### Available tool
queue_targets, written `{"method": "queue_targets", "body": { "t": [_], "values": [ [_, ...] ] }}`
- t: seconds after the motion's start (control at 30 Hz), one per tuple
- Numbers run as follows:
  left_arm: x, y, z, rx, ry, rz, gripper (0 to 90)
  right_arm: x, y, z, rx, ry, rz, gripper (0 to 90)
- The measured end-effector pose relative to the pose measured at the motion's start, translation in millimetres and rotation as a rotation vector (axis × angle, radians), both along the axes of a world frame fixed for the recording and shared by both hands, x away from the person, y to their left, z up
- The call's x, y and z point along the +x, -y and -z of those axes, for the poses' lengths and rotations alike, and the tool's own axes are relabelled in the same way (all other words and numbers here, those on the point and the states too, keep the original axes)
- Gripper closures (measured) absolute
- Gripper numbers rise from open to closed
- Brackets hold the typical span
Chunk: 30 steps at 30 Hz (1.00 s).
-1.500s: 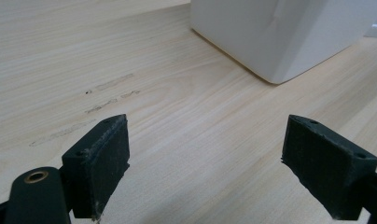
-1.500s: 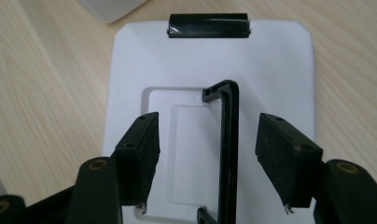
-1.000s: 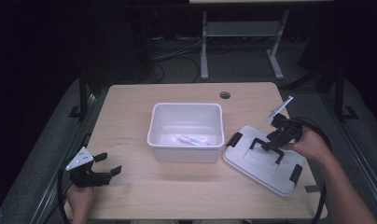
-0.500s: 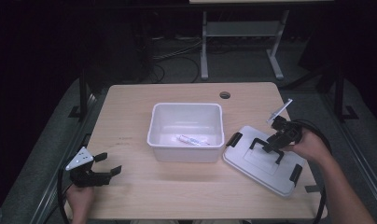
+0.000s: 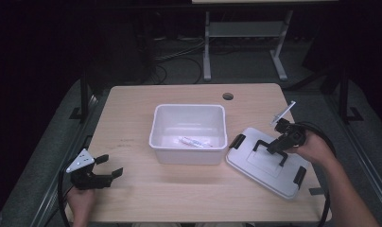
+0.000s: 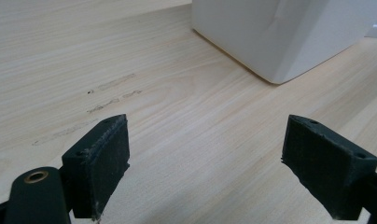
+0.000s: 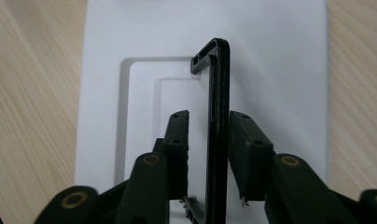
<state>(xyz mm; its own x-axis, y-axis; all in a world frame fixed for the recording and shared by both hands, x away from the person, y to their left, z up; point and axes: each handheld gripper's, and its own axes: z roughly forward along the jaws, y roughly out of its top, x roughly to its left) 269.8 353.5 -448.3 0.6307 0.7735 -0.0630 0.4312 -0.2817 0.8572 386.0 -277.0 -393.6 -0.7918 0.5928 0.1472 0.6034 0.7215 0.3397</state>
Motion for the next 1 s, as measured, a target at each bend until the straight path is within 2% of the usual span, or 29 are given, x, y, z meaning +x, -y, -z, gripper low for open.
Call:
{"method": "queue_targets", "body": {
  "t": [0.33, 1.0],
  "values": [
    [-0.1, 0.8, 0.0, -0.001, -0.001, 0.001, 14.3, -1.7, 0.4, 0.2, 0.006, 0.003, -0.004, 77.8],
    [0.1, 1.7, 0.0, -0.001, -0.001, 0.002, 14.3, -4.4, 1.3, 2.5, 0.026, 0.001, -0.011, 82.7]
  ]
}}
